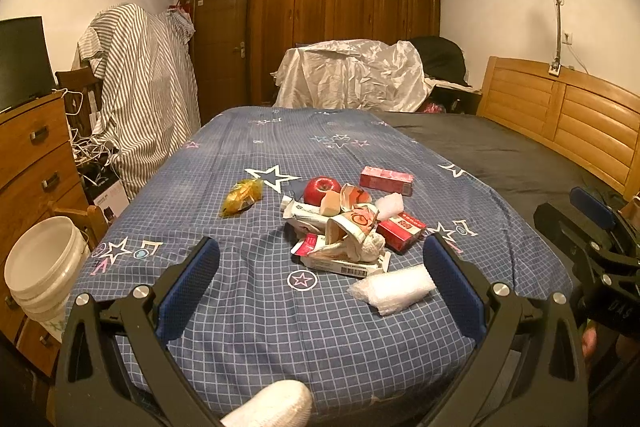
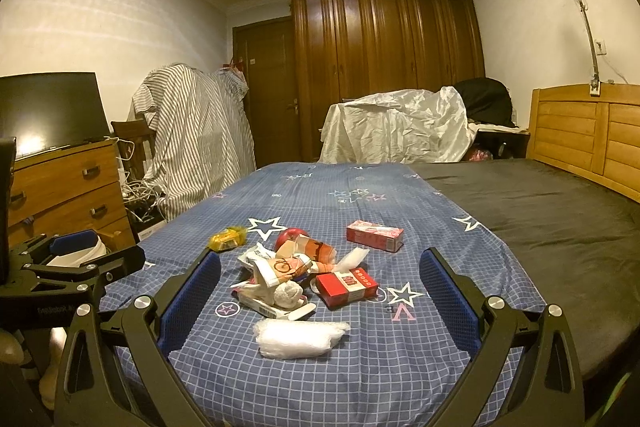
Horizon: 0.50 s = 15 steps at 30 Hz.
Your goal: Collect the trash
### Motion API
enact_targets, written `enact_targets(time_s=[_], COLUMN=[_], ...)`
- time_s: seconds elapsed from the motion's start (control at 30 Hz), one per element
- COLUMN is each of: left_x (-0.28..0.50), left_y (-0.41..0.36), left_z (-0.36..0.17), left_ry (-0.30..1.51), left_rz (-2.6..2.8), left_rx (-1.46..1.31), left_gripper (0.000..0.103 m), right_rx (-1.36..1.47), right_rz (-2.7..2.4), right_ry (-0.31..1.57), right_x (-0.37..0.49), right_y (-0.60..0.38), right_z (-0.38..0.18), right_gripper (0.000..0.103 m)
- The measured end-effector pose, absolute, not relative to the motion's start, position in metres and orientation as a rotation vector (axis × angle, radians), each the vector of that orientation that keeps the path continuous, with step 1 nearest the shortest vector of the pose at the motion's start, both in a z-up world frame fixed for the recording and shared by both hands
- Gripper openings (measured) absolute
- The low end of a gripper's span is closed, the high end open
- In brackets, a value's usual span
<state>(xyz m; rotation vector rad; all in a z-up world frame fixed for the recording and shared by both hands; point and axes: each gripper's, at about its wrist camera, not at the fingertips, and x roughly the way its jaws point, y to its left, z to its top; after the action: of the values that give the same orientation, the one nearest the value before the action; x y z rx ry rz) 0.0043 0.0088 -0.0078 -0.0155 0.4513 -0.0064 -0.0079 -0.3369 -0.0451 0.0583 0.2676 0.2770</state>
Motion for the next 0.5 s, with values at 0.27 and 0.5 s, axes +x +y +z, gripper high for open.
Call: enact_targets(time_s=[0.27,0.5], left_x=[0.0028,0.0026], left_y=[0.0099,0.0102], left_z=[-0.0085,-0.0094], left_ry=[0.456,0.457], left_rz=[-0.004,-0.007], left_rx=[-0.018,-0.019], left_gripper=[0.098,0.098], right_rx=[0.059,0.062], right_rz=[0.280,0.284], right_ry=[0.270,0.274], right_x=[-0.0082,-0.0085], right_y=[-0.3367,-0.3359], right_z=[-0.0444,-0.0437], right_gripper=[0.099,0.099])
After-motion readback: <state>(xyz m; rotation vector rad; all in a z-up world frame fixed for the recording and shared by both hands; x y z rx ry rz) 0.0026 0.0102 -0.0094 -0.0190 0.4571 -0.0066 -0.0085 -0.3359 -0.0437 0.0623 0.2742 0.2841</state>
